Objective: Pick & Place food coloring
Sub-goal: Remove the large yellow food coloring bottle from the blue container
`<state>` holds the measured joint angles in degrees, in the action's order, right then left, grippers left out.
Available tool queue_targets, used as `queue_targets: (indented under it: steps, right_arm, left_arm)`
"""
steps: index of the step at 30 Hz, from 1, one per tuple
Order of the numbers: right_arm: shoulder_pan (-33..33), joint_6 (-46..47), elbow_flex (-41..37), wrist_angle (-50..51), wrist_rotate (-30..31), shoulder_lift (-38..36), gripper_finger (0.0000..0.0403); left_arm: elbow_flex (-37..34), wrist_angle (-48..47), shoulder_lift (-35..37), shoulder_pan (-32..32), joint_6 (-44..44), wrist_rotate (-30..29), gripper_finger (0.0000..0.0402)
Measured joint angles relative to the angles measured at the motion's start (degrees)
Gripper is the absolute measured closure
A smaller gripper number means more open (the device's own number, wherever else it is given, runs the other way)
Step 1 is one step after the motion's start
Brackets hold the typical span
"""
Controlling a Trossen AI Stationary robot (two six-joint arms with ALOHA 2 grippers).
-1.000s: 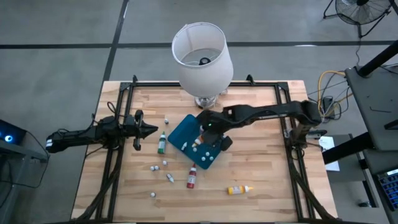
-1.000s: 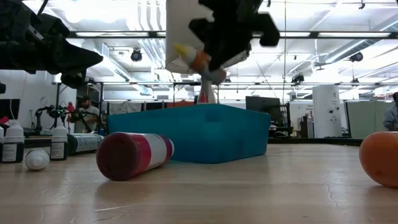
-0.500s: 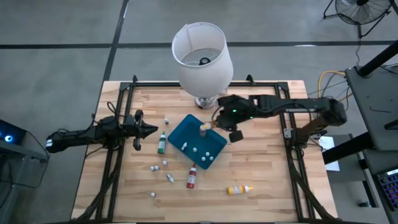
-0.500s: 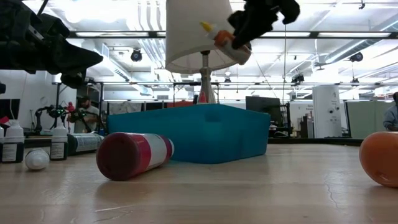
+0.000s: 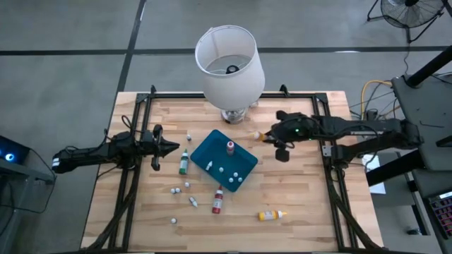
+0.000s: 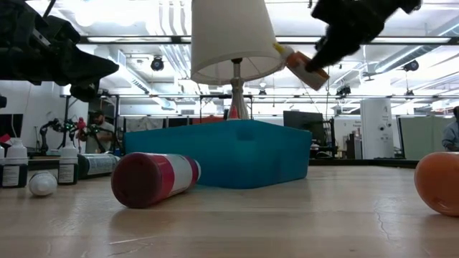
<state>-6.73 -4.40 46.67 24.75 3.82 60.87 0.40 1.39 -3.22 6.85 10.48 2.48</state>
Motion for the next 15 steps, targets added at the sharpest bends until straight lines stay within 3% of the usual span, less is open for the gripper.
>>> queue_targets:
  steps: [6,15]
  right_arm:
    - [-1.4,5.9,-6.4,-4.2,3.9,-7.8,0.0314]
    - [-2.8,11.1,-11.2,-6.9,11.5,-13.2,0.0314]
  left_arm:
    - [0.0,0.0,0.0,0.0,0.0,0.0,0.0402]
    - [0.0,0.0,0.0,0.0,0.0,0.0,0.0402]
